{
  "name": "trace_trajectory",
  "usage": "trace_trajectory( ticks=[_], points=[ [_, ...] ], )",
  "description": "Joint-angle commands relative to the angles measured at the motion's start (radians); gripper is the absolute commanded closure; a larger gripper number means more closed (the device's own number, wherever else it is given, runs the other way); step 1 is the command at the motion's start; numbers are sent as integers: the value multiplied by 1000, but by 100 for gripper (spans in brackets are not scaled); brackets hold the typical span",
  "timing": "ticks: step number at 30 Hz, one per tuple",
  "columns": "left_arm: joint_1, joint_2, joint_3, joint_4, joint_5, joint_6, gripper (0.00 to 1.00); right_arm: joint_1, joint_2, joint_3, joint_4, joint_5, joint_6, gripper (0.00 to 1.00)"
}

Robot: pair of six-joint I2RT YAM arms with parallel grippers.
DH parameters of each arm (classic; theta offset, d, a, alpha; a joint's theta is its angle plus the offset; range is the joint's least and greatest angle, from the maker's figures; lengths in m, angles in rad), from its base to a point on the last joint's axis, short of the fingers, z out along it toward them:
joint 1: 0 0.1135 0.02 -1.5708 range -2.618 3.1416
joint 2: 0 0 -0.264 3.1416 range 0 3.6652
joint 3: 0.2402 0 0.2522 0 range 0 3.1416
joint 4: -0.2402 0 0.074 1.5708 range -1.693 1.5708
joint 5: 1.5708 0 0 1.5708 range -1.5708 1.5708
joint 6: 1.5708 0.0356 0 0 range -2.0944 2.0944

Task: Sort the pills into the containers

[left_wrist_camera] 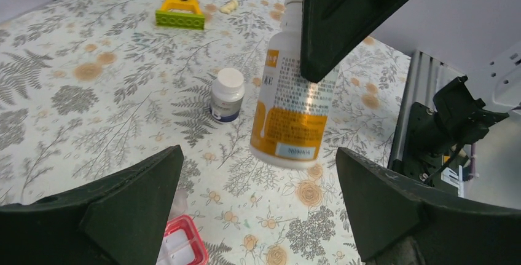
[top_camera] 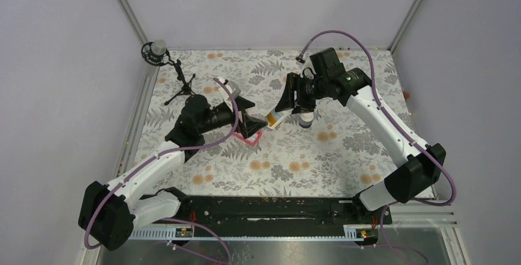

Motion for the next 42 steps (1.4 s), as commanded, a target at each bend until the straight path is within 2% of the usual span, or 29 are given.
trace_trajectory(
  ticks=[1,10,17,18,21,23,25,28,32,34,38,40,42],
  points=[
    [-27,56,62,133,93,11,3,9,-73,-18,21,-106,58,62],
    [-65,179,122,166,159,-16,9,11,-87,-21,37,-137,62,62],
    [-72,223,134,179,201,-41,33,11,-87,-26,63,-142,75,61],
    [-75,225,134,171,201,-36,34,11,-87,-25,68,-144,79,62],
    [-84,230,135,141,218,-12,19,11,-86,-23,79,-154,87,62],
    [-86,232,140,128,215,-1,20,11,-86,-24,78,-159,83,62],
    [-86,234,142,129,206,4,31,11,-87,-30,78,-157,79,62],
    [-86,238,150,125,194,12,59,10,-92,-40,78,-153,69,59],
    [-87,234,155,119,178,22,99,10,-118,-48,84,-112,32,38],
    [-85,222,145,137,165,18,100,10,-148,-67,115,-70,11,31],
    [-87,189,82,255,152,-40,100,9,-209,-109,200,-28,-19,30],
    [-86,174,68,273,155,-52,100,9,-244,-132,238,-15,-23,31],
    [-87,160,54,296,160,-67,100,9,-280,-165,316,-20,-11,39]
  ],
)
